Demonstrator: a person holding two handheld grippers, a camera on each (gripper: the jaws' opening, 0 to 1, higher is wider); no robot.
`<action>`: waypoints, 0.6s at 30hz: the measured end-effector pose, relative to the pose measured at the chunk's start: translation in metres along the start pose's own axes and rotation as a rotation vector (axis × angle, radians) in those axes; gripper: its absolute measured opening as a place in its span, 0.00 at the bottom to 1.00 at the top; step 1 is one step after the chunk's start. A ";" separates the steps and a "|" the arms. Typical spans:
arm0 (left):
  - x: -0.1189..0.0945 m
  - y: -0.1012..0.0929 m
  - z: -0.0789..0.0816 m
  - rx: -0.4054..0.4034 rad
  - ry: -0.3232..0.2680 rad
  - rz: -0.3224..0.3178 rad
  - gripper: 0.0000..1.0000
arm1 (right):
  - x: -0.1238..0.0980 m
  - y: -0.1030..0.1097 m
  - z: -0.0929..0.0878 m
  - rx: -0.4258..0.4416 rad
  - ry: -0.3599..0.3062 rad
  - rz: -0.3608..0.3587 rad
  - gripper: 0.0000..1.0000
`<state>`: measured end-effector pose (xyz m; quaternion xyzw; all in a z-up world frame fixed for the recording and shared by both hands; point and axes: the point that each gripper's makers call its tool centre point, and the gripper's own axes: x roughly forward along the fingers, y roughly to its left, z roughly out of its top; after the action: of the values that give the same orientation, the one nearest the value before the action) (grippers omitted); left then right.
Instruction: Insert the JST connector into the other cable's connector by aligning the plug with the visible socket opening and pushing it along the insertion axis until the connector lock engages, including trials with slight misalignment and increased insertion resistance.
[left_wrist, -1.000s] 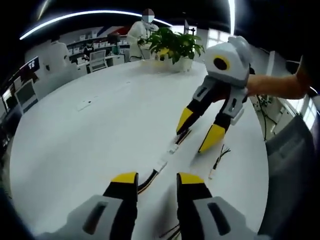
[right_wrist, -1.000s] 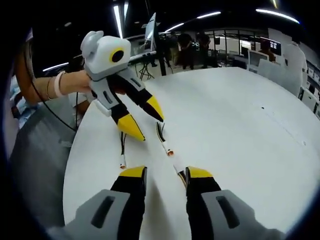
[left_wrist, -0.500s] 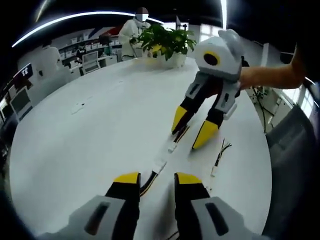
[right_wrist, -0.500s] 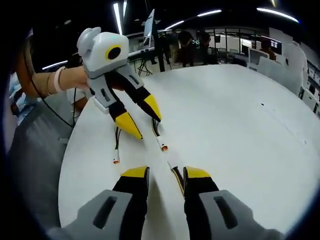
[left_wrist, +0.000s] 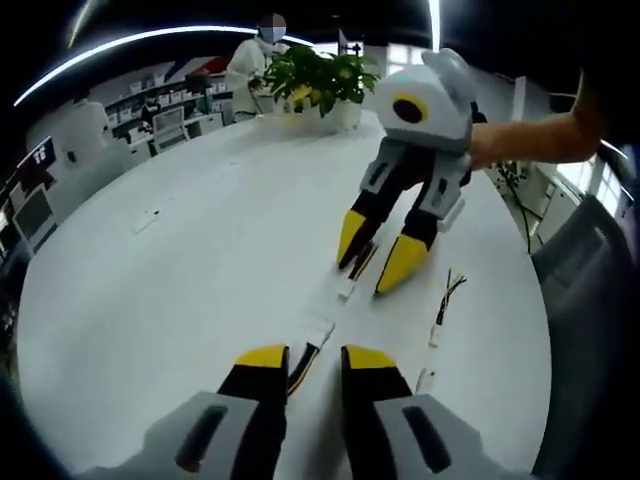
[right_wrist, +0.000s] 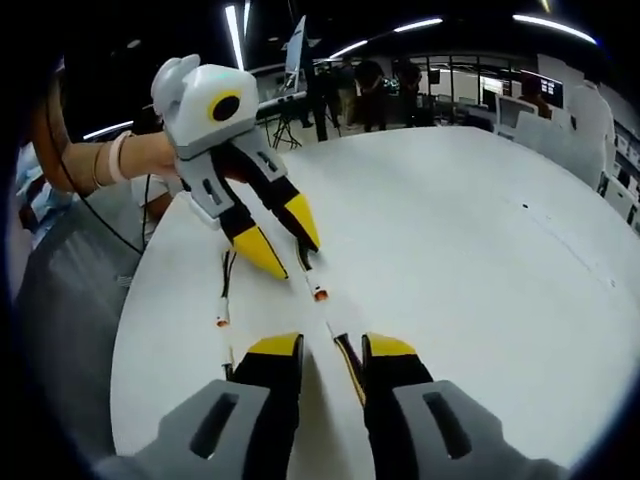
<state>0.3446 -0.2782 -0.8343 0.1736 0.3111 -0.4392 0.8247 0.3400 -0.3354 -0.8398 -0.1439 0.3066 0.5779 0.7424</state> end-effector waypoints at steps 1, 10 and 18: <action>0.001 0.001 0.000 -0.005 -0.005 -0.005 0.14 | 0.000 0.000 0.000 0.000 0.000 0.000 0.19; 0.005 -0.002 0.001 0.068 0.001 -0.020 0.10 | 0.002 -0.002 -0.005 -0.010 0.013 0.001 0.17; 0.009 -0.005 -0.003 0.071 0.012 -0.037 0.10 | 0.005 -0.001 -0.005 -0.025 0.014 0.010 0.15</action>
<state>0.3434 -0.2845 -0.8425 0.1995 0.3033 -0.4639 0.8081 0.3408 -0.3342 -0.8469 -0.1560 0.3053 0.5843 0.7355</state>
